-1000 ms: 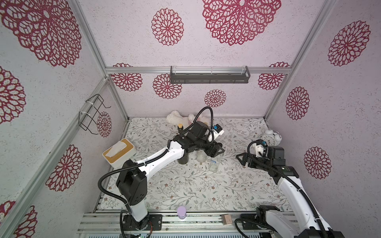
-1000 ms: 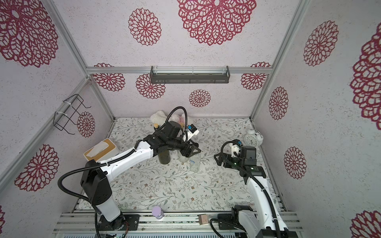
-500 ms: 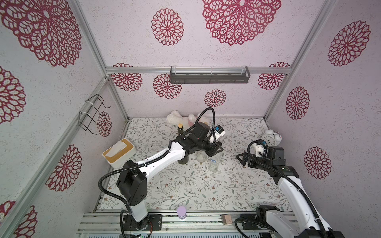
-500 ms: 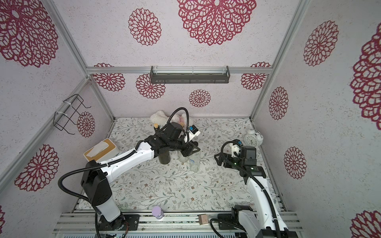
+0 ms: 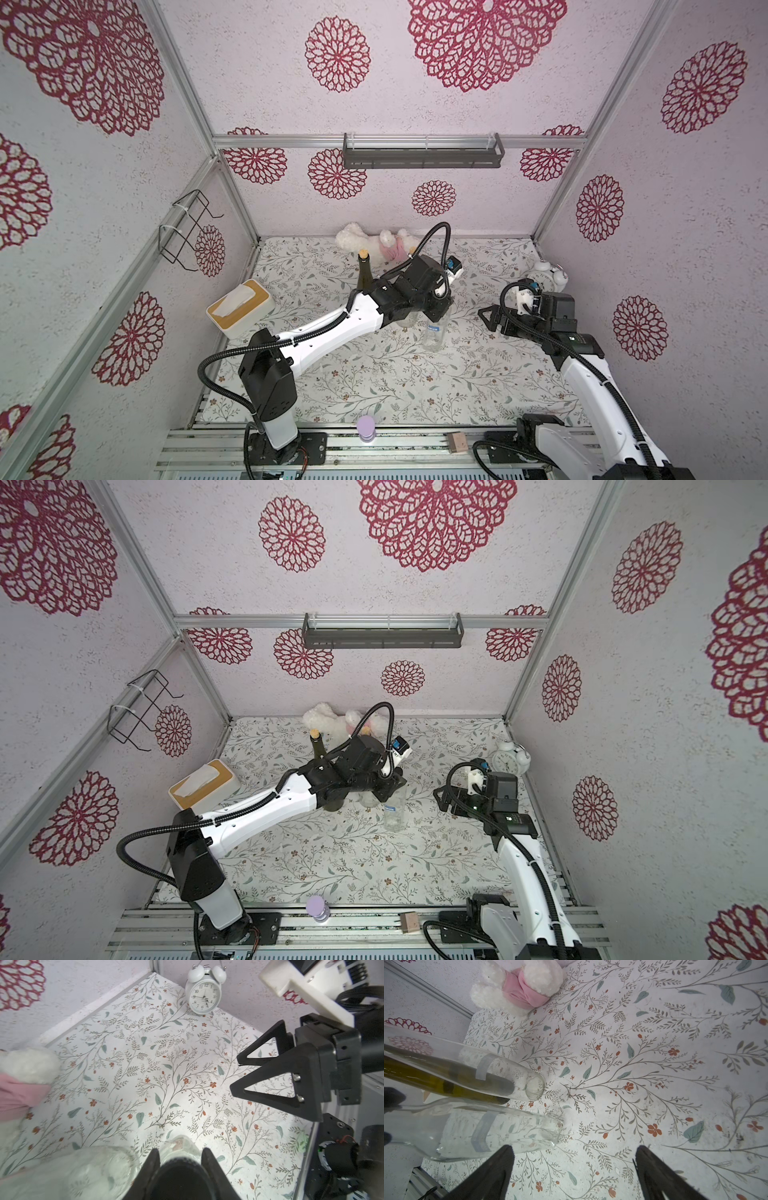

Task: Remove the label from the bottle
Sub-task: Adjust the bottle at the center of the board.

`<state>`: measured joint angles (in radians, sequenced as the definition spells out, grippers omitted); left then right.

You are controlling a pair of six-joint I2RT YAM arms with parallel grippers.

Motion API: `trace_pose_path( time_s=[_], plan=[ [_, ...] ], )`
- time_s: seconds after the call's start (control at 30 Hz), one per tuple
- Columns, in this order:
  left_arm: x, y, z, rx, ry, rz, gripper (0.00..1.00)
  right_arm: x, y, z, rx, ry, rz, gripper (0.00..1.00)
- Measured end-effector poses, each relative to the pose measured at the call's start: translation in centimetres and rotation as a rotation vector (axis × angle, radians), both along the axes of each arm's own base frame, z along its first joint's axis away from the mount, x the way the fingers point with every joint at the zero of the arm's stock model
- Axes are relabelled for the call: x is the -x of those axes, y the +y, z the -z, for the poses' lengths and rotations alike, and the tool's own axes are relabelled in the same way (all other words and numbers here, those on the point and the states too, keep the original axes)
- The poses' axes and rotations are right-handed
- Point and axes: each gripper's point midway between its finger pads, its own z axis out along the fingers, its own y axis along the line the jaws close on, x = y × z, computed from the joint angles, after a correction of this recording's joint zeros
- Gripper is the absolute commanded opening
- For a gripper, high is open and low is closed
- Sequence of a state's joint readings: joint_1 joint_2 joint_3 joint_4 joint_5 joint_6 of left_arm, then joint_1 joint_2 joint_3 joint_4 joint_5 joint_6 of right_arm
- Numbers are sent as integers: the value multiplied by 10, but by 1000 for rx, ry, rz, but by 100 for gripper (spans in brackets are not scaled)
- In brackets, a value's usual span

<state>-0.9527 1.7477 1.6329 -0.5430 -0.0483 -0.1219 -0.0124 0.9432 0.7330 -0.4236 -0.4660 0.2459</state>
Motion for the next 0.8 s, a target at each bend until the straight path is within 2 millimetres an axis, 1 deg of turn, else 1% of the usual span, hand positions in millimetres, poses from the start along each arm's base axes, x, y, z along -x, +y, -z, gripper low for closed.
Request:
trace_pose_path(
  time_s=[0.17,0.23,0.3,0.4,0.53,0.67,0.8],
  plan=[
    [-5,3,-36,21,-86,-186,15,-1,0,-2,-1,-9,0,94],
    [-8,9,-42,34,-98,-275,16,-2,0,-3,-1,-13,0,94],
    [-12,14,-43,28,-106,-359,16,-3,0,-3,-1,-17,0,94],
    [-18,18,-35,14,-101,-459,16,-3,0,-4,-2,-20,-1,94],
    [-22,18,-14,-11,-77,-542,16,-3,1,-5,-6,-25,-5,94],
    [-15,12,5,-31,-56,-570,16,-3,1,-6,-7,-26,-7,94],
    [-9,6,8,-5,-38,-581,16,-2,2,-7,-7,-31,-7,94]
  ],
)
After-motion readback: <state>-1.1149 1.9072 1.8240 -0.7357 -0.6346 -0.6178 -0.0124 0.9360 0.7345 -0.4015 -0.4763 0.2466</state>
